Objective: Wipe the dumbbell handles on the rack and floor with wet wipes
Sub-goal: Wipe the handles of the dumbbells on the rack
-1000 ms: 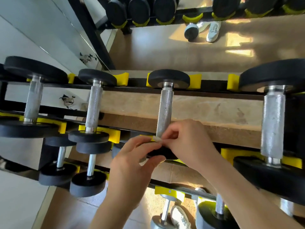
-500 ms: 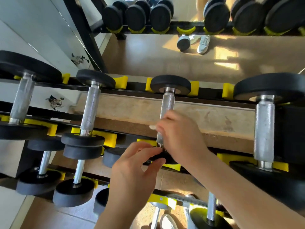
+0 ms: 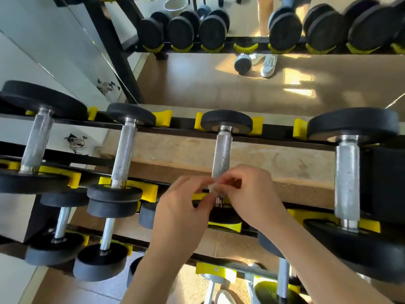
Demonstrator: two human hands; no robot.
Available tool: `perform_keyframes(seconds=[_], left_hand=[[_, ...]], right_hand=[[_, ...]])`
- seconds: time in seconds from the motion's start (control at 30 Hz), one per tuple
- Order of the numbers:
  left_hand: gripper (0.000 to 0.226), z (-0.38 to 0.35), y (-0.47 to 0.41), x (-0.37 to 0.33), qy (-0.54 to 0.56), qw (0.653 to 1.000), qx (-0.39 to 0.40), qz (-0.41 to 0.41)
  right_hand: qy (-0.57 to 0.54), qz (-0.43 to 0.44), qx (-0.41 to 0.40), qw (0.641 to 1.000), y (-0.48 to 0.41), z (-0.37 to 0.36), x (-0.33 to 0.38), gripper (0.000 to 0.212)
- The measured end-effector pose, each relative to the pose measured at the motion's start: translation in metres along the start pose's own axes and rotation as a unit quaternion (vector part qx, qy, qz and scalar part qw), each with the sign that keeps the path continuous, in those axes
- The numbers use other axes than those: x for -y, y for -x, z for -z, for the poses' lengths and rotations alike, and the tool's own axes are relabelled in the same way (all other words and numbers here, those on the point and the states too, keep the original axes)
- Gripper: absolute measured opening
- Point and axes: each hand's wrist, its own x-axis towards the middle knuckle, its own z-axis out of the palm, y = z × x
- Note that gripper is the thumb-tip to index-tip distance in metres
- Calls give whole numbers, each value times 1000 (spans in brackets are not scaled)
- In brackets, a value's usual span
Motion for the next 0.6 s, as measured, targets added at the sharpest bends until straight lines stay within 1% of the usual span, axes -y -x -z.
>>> perform_keyframes(seconds=[0.03, 0.07, 0.1, 0.13, 0.2, 0.23, 0.27, 0.33, 0.43, 0.47, 0.5, 0.53, 0.57, 0.6], left_hand=[[21, -1, -9, -4, 13, 1000, 15, 1], [22, -3, -18, -9, 34, 999, 37, 11], [22, -5, -24, -15, 65, 996, 57, 32], [22, -7, -27, -20, 105, 990, 69, 62], [24, -8, -25, -27, 189, 972, 74, 117], [26, -7, -22, -31, 220, 963, 76, 135], [24, -4, -17, -35, 247, 954, 78, 151], [18, 7, -9, -45, 296, 933, 96, 181], [9, 27, -1, -57, 324, 908, 154, 219], [15, 35, 2, -60, 320, 904, 172, 224], [23, 43, 6, -62, 325, 901, 179, 226], [27, 52, 10, -67, 343, 894, 172, 229], [23, 60, 15, -73, 381, 880, 156, 237], [16, 68, 21, -81, 432, 858, 136, 243]], right_hand=[[-55, -45, 18, 997, -1, 3, 1, 7], [-134, -86, 30, 987, -1, 7, 2, 10], [-225, -125, 35, 966, 0, 12, 3, 11], [-318, -164, 33, 933, 2, 17, 3, 12], [-474, -232, 21, 849, 7, 26, 4, 13], [-512, -254, 13, 821, 10, 29, 5, 15], [-529, -268, 8, 805, 14, 32, 9, 18], [-547, -278, 7, 790, 21, 38, 19, 22], [-582, -278, 12, 764, 33, 58, 38, 16], [-592, -276, 12, 757, 39, 66, 45, 12], [-593, -271, 15, 758, 46, 74, 53, 10], [-578, -260, 19, 773, 53, 81, 61, 13], [-534, -249, 29, 807, 62, 86, 70, 19], [-459, -232, 46, 856, 71, 90, 79, 26]])
